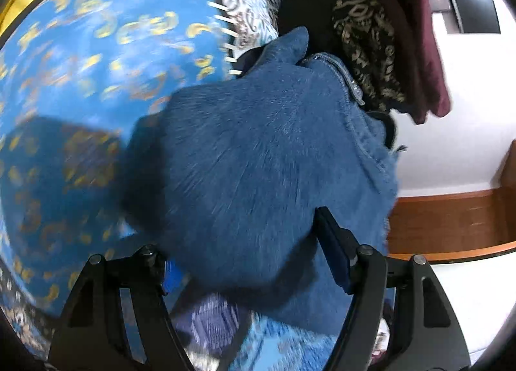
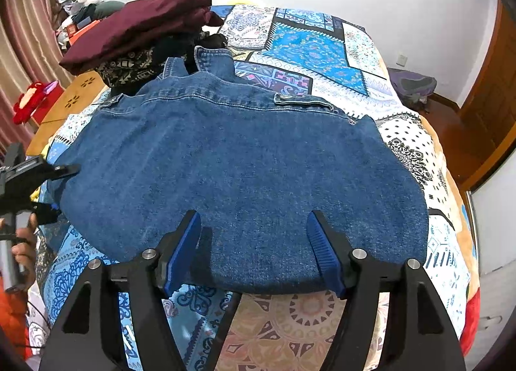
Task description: Fold large clothes
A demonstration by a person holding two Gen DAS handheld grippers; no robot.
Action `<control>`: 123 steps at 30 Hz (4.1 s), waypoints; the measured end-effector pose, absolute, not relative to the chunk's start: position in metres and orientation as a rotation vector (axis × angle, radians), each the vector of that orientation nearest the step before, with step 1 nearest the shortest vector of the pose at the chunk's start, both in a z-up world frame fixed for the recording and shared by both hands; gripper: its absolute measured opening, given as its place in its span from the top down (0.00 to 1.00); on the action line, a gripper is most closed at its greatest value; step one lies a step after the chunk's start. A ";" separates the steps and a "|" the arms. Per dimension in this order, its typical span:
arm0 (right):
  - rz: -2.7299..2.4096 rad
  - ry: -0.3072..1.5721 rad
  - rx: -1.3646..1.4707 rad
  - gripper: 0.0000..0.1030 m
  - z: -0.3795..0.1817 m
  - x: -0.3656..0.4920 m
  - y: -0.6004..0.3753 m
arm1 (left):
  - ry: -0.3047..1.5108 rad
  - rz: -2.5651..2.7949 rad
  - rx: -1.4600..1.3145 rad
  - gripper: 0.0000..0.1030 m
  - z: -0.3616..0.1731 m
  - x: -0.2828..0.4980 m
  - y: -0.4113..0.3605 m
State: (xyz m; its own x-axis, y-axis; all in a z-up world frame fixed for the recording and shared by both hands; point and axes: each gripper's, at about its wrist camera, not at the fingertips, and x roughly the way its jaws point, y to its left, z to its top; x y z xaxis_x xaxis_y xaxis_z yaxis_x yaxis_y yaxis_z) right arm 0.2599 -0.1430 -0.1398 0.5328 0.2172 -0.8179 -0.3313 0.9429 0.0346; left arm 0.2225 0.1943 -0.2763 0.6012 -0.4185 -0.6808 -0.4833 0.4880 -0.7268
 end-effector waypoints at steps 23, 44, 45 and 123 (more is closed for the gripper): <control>0.602 0.975 -0.057 0.36 -0.108 0.251 -0.061 | 0.627 0.147 -0.601 0.78 -0.110 0.170 0.153; 0.723 1.107 -0.004 0.34 -0.144 0.253 -0.062 | 0.526 0.178 -0.280 0.79 -0.056 0.187 0.075; 0.693 1.099 0.017 0.34 -0.141 0.257 -0.076 | 0.529 0.157 -0.270 0.79 -0.056 0.191 0.066; 0.640 1.038 -0.106 0.20 -0.123 0.301 -0.129 | 0.891 0.069 -0.059 0.29 -0.145 0.227 0.071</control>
State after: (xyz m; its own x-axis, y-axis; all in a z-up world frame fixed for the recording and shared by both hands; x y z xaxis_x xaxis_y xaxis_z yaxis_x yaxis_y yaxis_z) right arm 0.3010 -0.1289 -0.1227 0.3446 0.4429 -0.8277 -0.5401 0.8147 0.2111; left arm 0.2268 0.0712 -0.1455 0.6269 0.0355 -0.7783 -0.0848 0.9961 -0.0229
